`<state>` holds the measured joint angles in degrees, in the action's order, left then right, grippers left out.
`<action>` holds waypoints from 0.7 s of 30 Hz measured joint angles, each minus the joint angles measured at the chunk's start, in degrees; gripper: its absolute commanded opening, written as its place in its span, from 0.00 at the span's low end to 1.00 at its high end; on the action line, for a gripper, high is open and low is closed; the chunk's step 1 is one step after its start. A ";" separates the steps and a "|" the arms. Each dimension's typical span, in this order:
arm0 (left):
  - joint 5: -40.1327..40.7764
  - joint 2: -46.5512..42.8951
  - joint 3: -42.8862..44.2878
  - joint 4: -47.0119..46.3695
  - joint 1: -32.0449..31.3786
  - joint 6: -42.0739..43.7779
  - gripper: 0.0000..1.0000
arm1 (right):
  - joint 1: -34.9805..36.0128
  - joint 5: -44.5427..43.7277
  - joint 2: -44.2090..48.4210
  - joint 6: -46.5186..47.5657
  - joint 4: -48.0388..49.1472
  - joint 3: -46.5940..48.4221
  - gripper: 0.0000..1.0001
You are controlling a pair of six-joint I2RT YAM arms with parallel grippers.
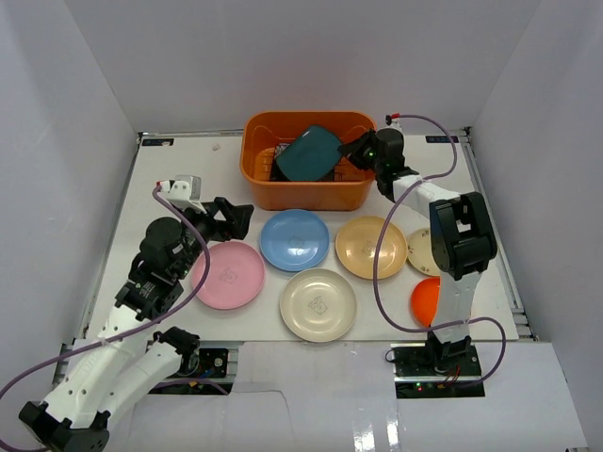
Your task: Place the plates into the plastic bin on the countertop
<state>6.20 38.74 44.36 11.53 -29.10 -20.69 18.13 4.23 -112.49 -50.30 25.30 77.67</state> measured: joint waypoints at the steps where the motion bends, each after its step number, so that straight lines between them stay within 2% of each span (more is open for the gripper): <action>1: 0.00 -0.11 0.00 0.00 0.00 0.09 0.98 | 0.04 0.15 -0.68 0.66 -0.94 0.07 0.08; 5: -0.04 -0.42 0.00 -0.02 0.00 0.13 0.98 | 0.31 0.83 -3.34 2.86 -3.89 1.84 0.09; 8: -0.07 -0.42 -0.02 -0.02 0.00 0.15 0.98 | 0.55 0.92 -4.00 3.39 -5.97 3.23 0.23; 9: -0.09 -0.42 -0.02 -0.02 0.00 0.15 0.98 | 0.66 1.01 -4.17 3.48 -6.38 3.74 0.34; 11: -0.20 -0.46 -0.02 -0.02 0.00 0.17 0.98 | 0.74 0.92 -4.76 4.57 -9.01 5.99 0.43; 12: -0.24 -0.46 -0.02 -0.04 0.00 0.20 0.98 | 0.85 0.79 -5.16 5.31 -9.94 7.26 0.52; 14: -0.28 -0.50 -0.02 -0.02 0.00 0.24 0.98 | 1.18 0.20 -5.84 6.99 -11.98 9.73 0.62; 17: -0.44 -0.63 -0.02 -0.02 0.00 0.26 0.98 | 1.75 -1.40 -6.25 9.94 -15.54 12.35 0.73; 20: -0.61 -0.92 -0.02 -0.04 0.00 0.28 0.98 | 2.60 -3.69 -7.78 13.66 -20.09 16.98 0.77; 21: -0.63 -1.05 -0.02 -0.02 0.00 0.28 0.98 | 2.97 -4.48 -8.48 15.06 -21.79 18.95 0.82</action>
<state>5.56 37.69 44.34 11.51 -29.10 -20.40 21.10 -0.25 -120.97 -35.24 3.51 96.62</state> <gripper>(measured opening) 0.977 0.766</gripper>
